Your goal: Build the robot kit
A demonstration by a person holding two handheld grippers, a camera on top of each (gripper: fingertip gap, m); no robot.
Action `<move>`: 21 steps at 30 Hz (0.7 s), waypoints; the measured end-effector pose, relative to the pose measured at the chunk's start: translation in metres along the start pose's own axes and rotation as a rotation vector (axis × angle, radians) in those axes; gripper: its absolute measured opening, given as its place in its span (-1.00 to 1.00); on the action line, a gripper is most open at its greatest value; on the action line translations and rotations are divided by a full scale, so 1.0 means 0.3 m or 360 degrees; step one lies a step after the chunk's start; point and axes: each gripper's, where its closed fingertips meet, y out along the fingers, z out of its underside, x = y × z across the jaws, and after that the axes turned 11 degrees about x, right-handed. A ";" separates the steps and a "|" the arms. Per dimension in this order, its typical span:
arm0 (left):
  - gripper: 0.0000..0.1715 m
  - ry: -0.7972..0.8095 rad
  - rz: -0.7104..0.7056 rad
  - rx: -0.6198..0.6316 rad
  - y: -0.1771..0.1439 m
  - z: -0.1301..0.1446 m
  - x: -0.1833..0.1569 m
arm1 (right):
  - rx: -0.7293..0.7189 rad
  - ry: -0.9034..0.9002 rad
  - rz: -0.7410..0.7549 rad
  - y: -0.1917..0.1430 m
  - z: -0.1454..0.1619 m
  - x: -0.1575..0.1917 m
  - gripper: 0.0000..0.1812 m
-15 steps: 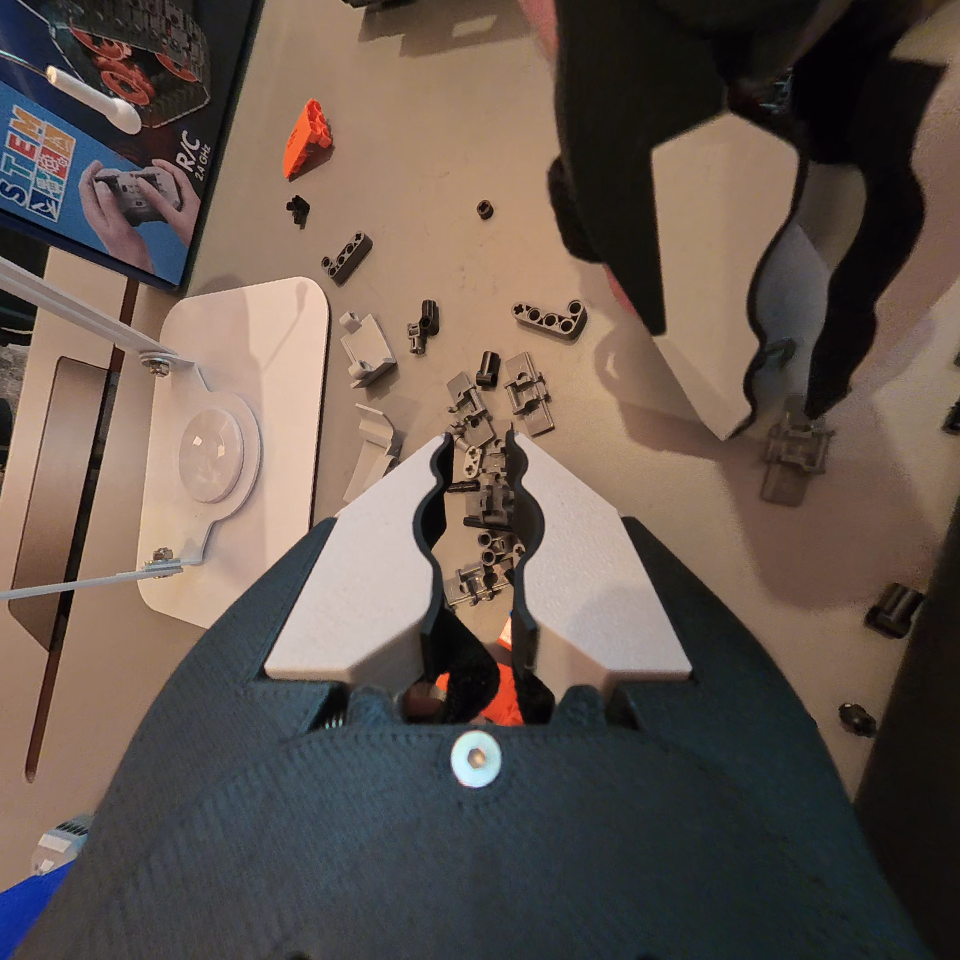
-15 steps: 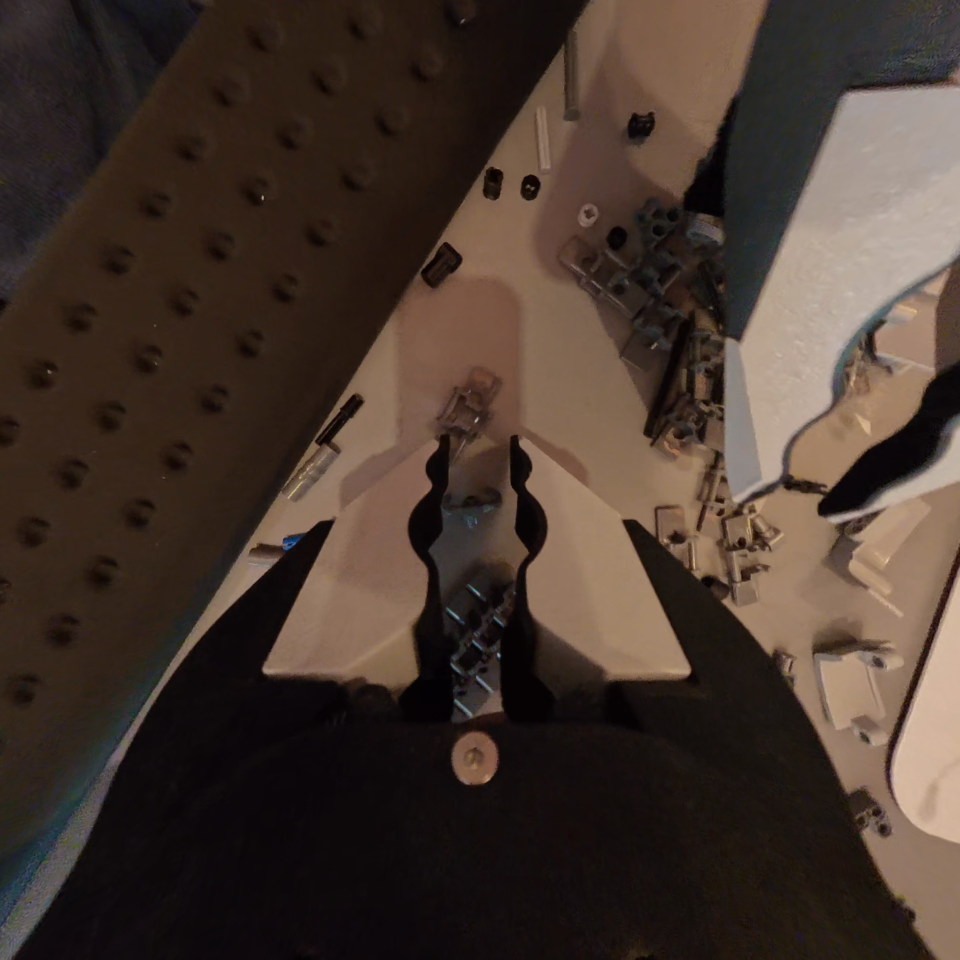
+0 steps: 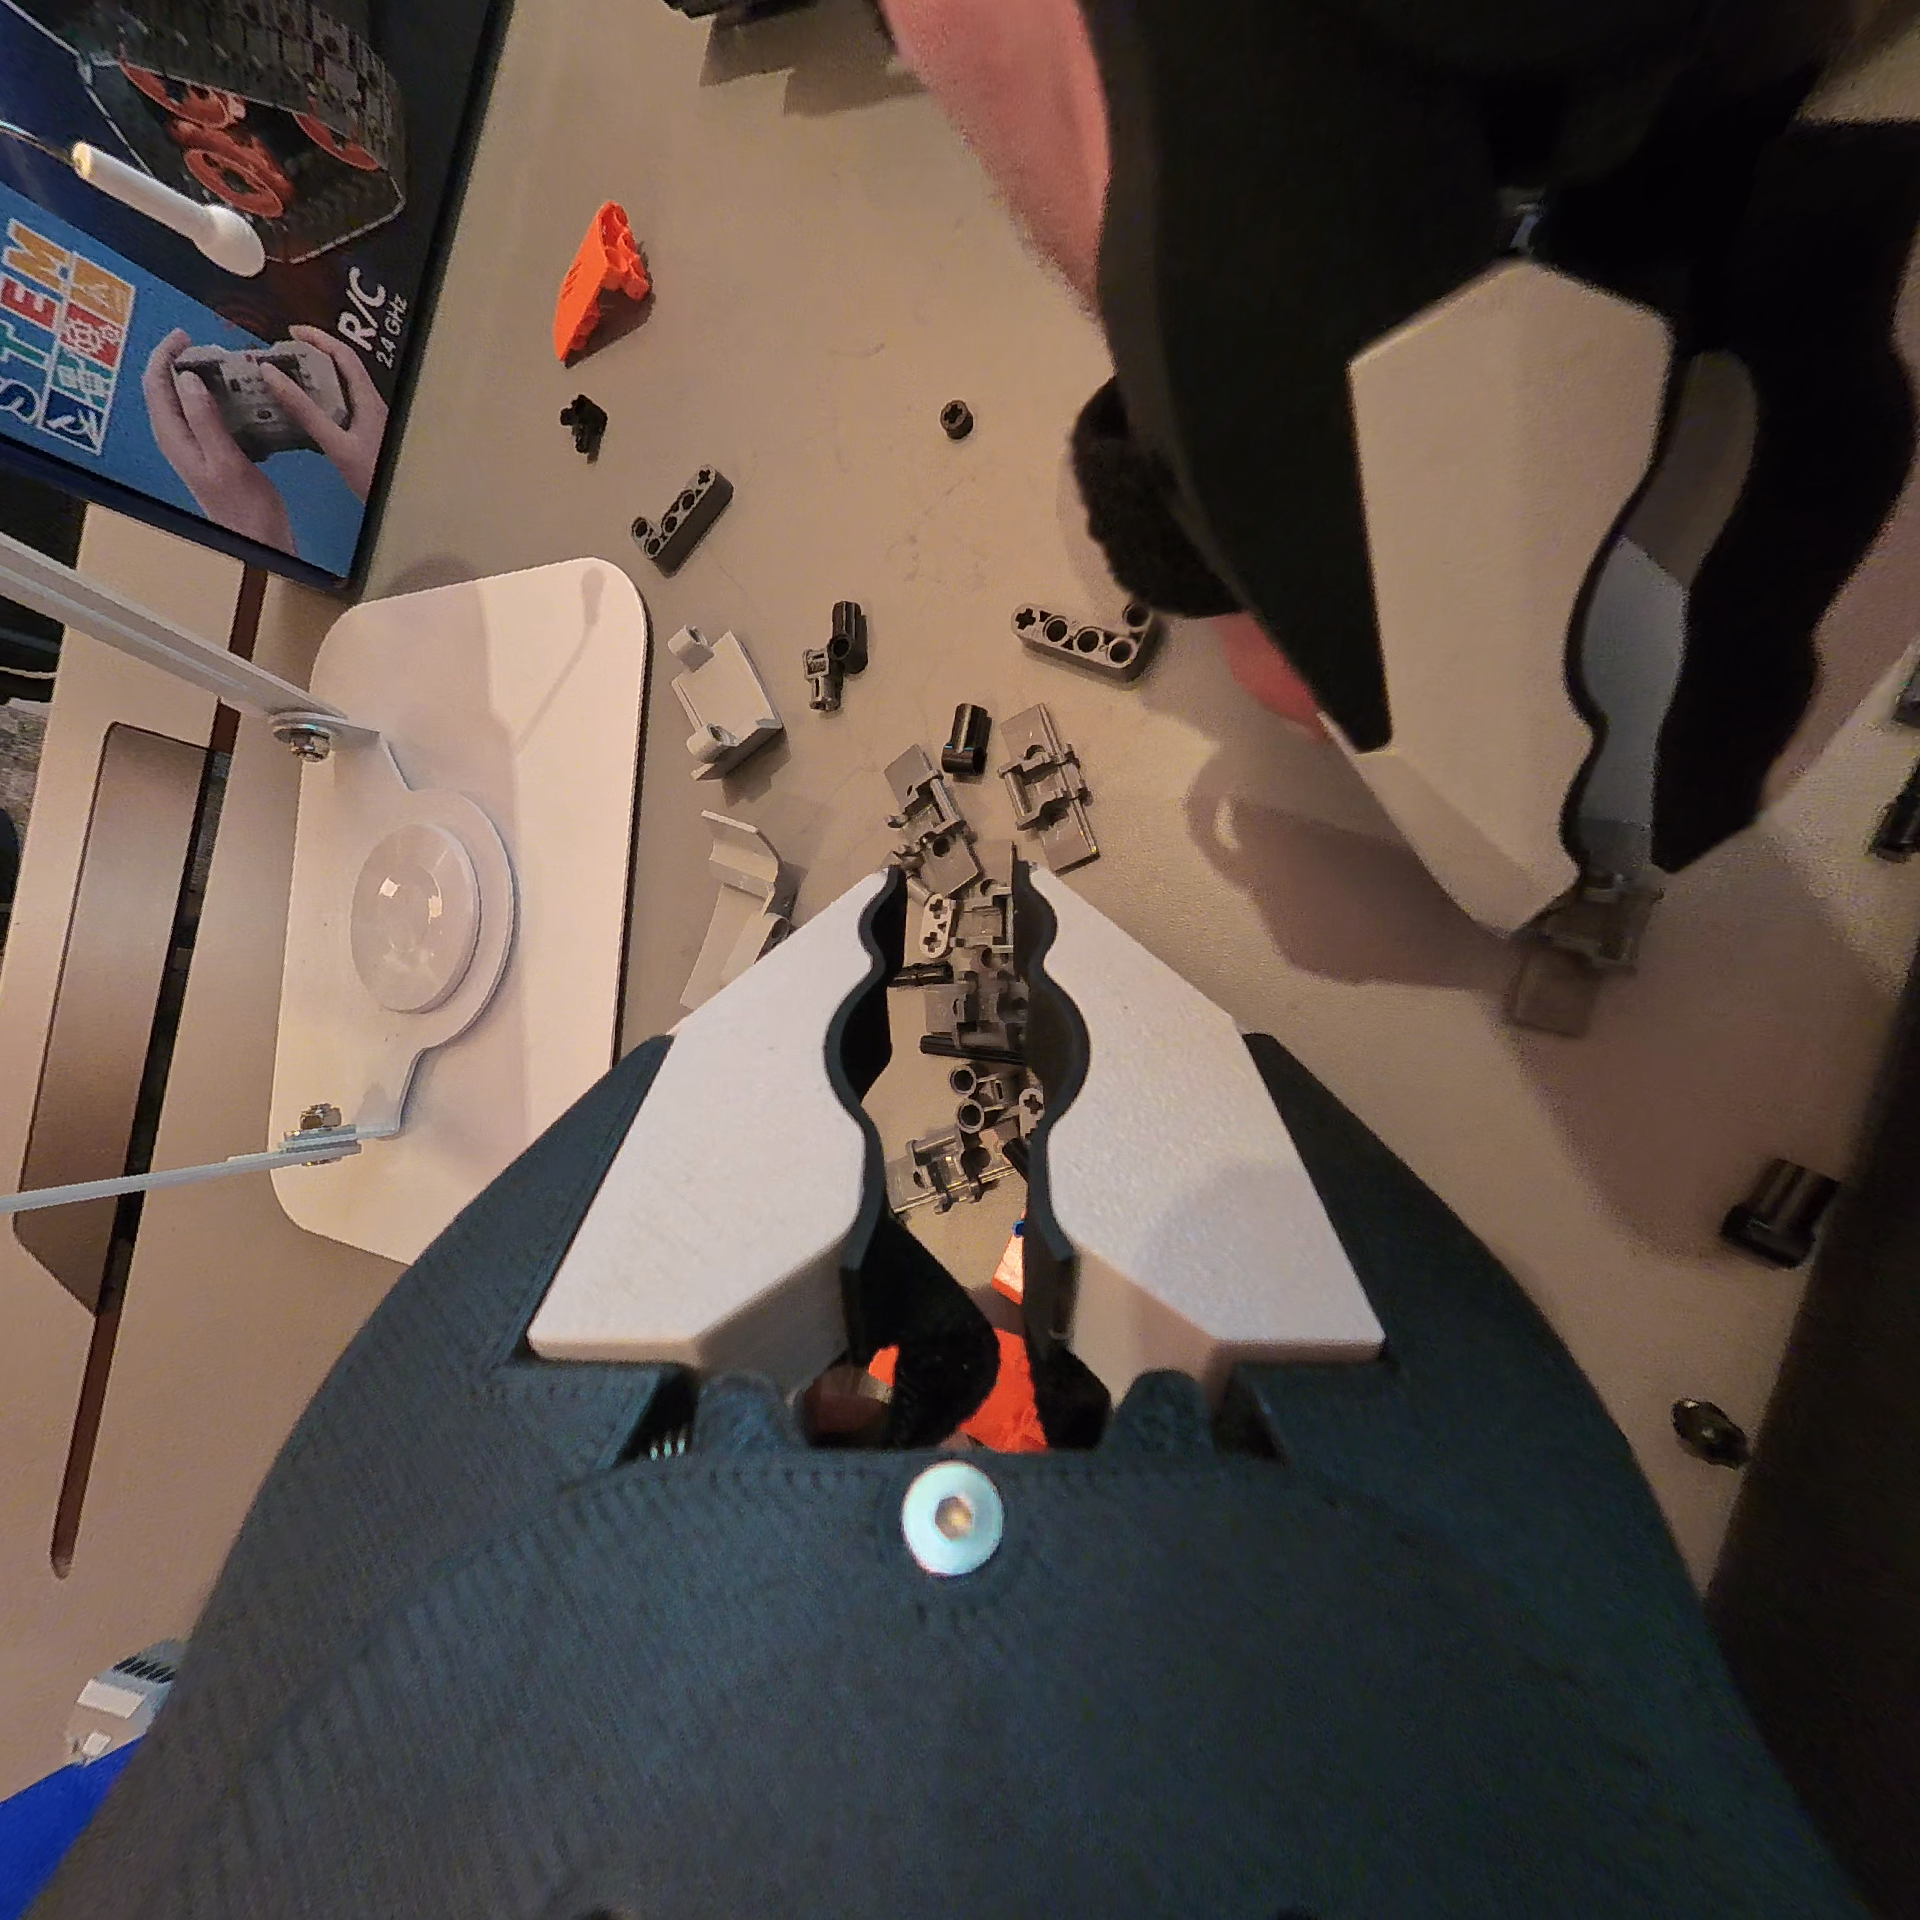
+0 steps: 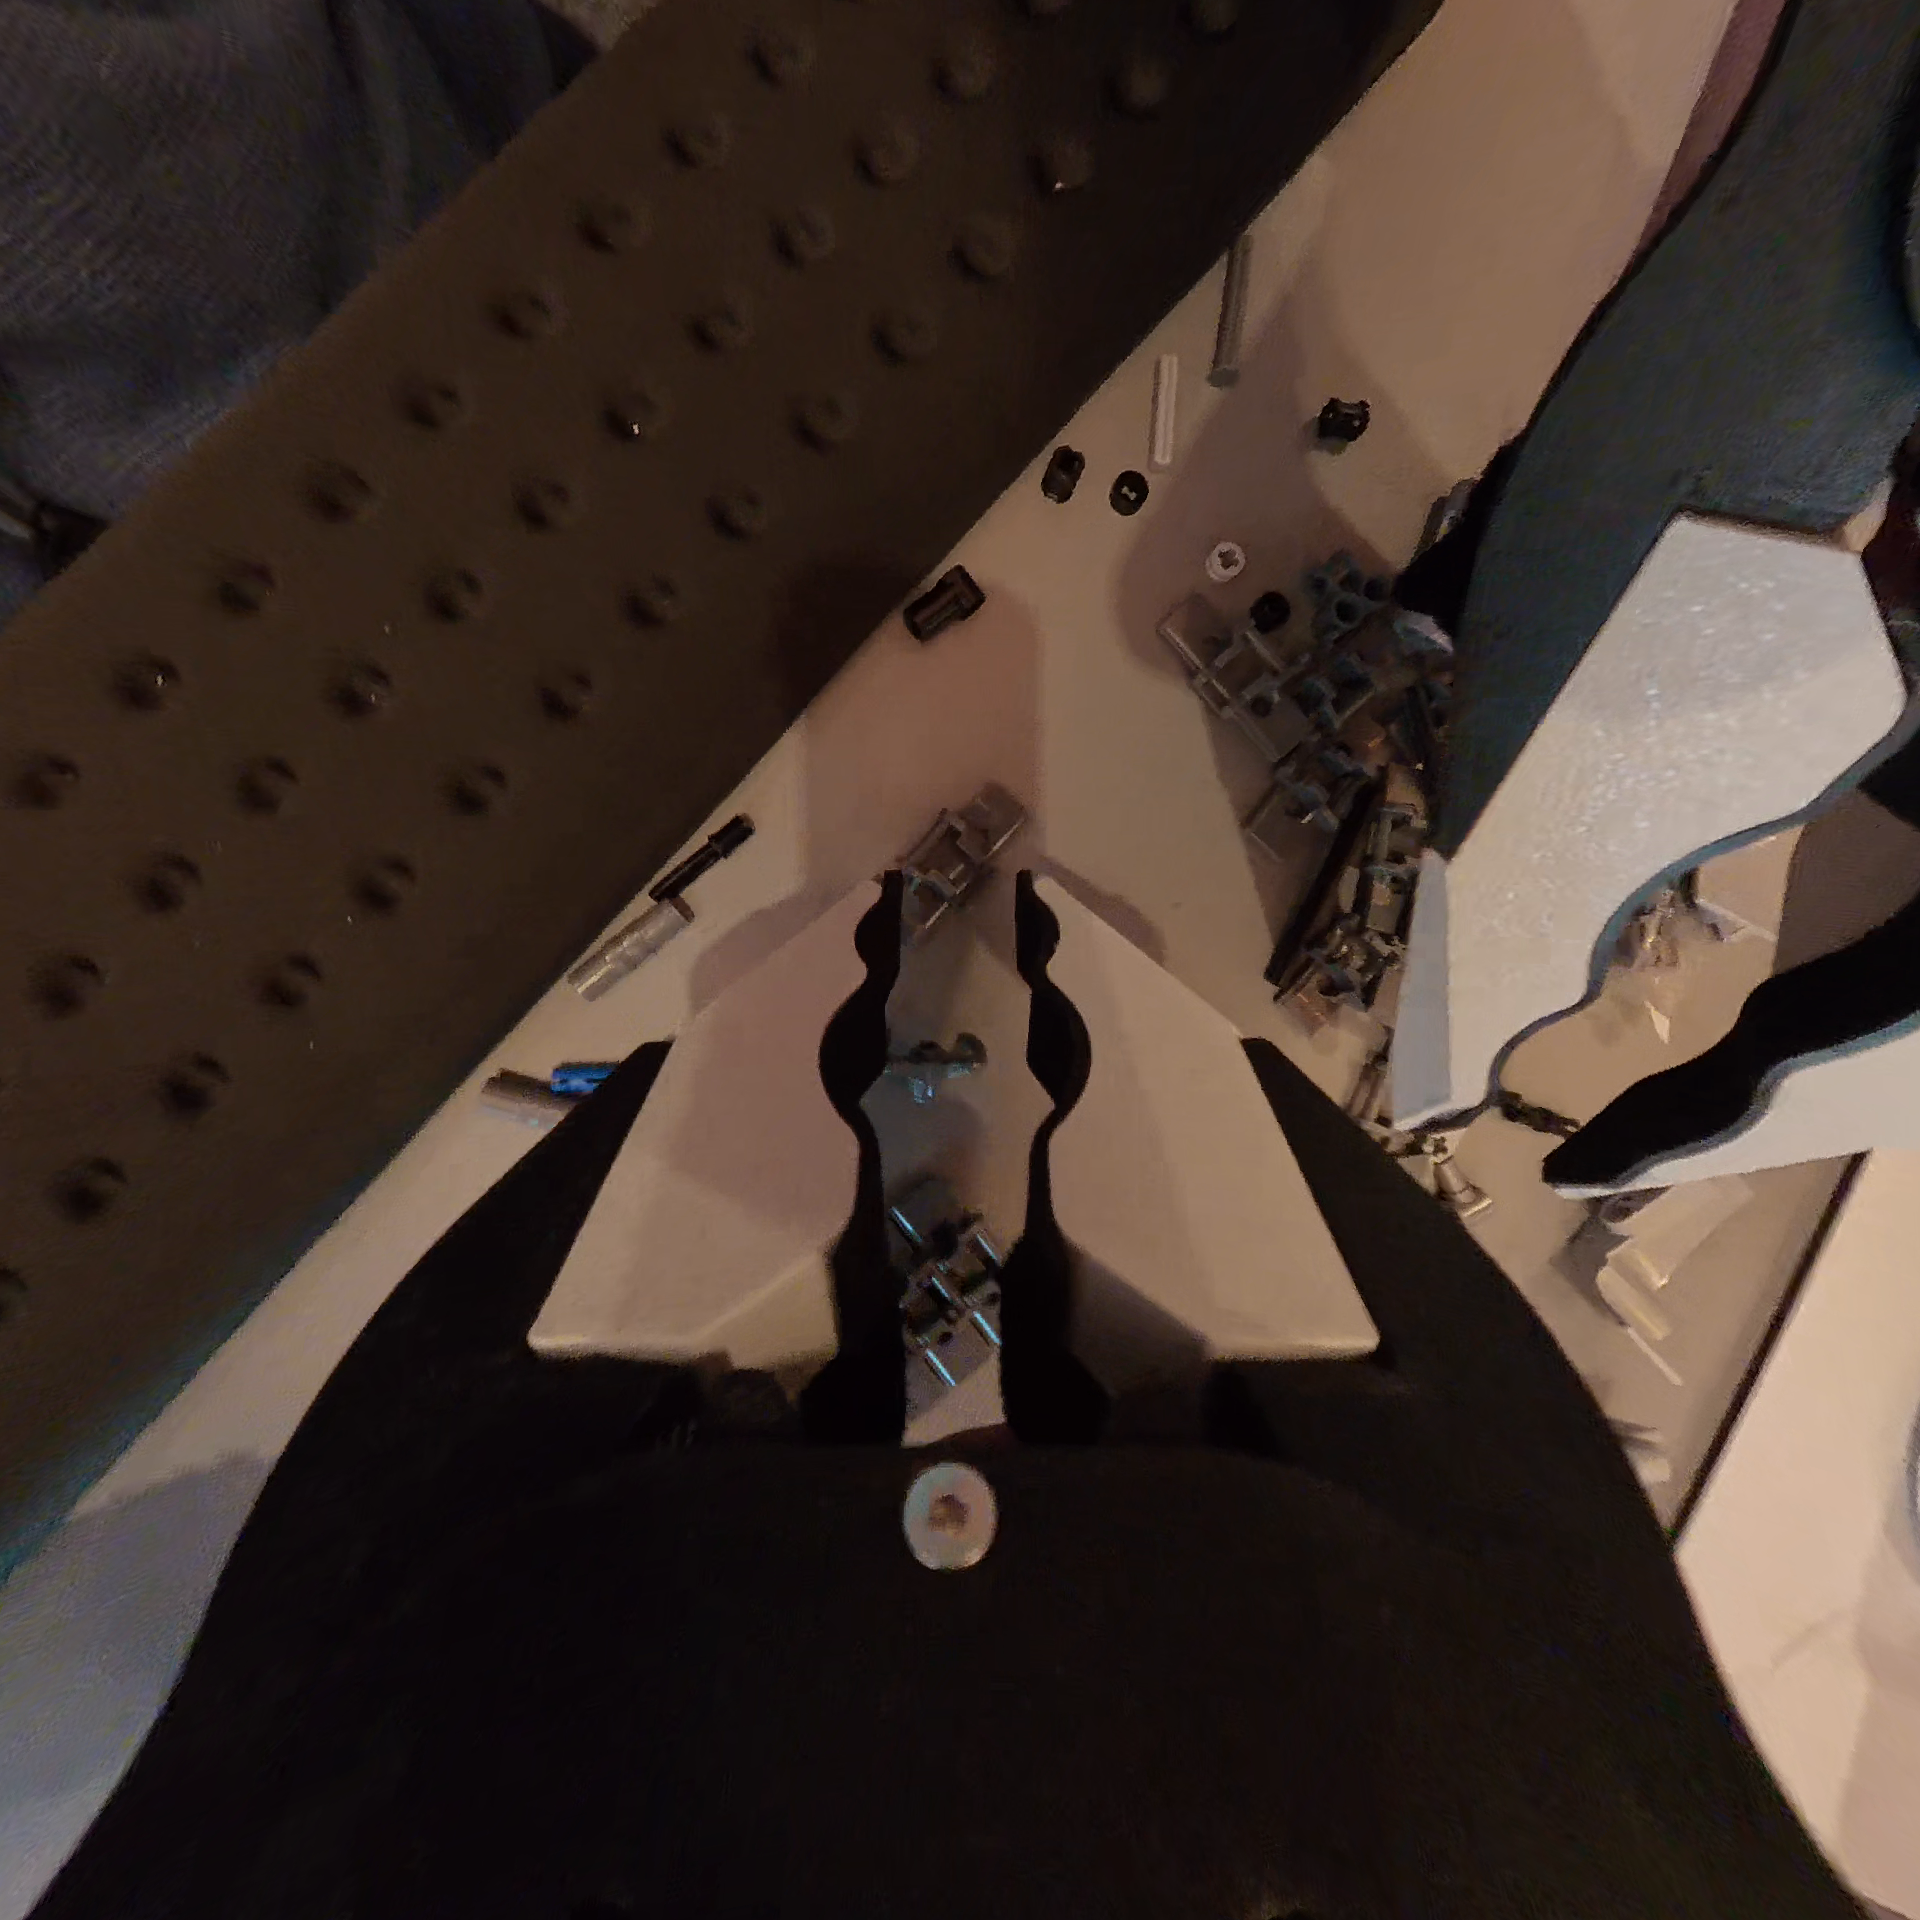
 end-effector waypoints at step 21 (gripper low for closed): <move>-0.78 -0.0016 0.0010 0.0011 0.001 0.021 0.014 | 0.0221 -0.0281 -0.0249 0.020 -0.010 0.027 -0.76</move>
